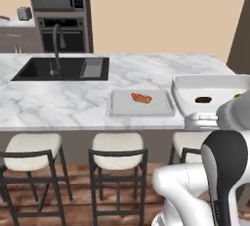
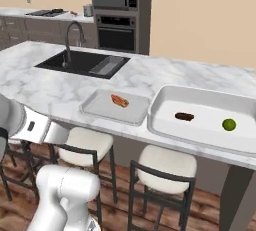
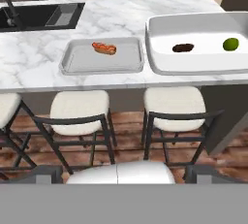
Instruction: Place the cold items (sweet potato and lime) from the fridge in one tupperware on the dining counter. Place the warm items (hot dog and kebab skewer) in the stove area in another tupperware.
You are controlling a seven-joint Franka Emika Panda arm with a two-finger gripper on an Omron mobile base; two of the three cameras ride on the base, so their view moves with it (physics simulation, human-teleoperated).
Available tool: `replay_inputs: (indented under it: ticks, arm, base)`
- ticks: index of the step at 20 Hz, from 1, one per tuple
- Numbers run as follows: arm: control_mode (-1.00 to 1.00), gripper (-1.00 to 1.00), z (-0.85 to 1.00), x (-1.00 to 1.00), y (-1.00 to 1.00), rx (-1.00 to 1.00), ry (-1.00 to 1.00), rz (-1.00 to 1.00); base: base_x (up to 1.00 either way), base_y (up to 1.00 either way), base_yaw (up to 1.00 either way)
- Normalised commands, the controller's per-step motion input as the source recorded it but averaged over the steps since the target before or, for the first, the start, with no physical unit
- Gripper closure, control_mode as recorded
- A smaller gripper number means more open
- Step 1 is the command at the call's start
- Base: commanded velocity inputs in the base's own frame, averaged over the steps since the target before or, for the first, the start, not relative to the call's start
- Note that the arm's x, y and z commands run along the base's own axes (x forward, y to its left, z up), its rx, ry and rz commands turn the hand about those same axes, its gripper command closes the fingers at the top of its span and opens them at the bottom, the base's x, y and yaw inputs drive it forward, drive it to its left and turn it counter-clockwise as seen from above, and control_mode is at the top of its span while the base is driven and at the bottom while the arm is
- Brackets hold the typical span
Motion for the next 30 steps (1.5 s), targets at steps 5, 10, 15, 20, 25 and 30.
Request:
replay_inputs:
  ticks: [5,10,15,20,25,30]
  arm:
    - [1.0,-1.0,0.0,0.0,0.0,0.0,0.0,0.0]
    - [1.0,-1.0,0.0,0.0,0.0,0.0,0.0,0.0]
    - [1.0,-1.0,0.0,0.0,0.0,0.0,0.0,0.0]
    - [1.0,-1.0,0.0,0.0,0.0,0.0,0.0,0.0]
    - [1.0,-1.0,0.0,0.0,0.0,0.0,0.0,0.0]
    - [1.0,-1.0,0.0,0.0,0.0,0.0,0.0,0.0]
  base:
    - [-0.3,1.0,0.0]
    - [-0.19,1.0,0.0]
    - [-0.12,1.0,0.0]
    - [0.0,1.0,0.0]
    - [0.0,1.0,0.0]
    - [0.0,1.0,0.0]
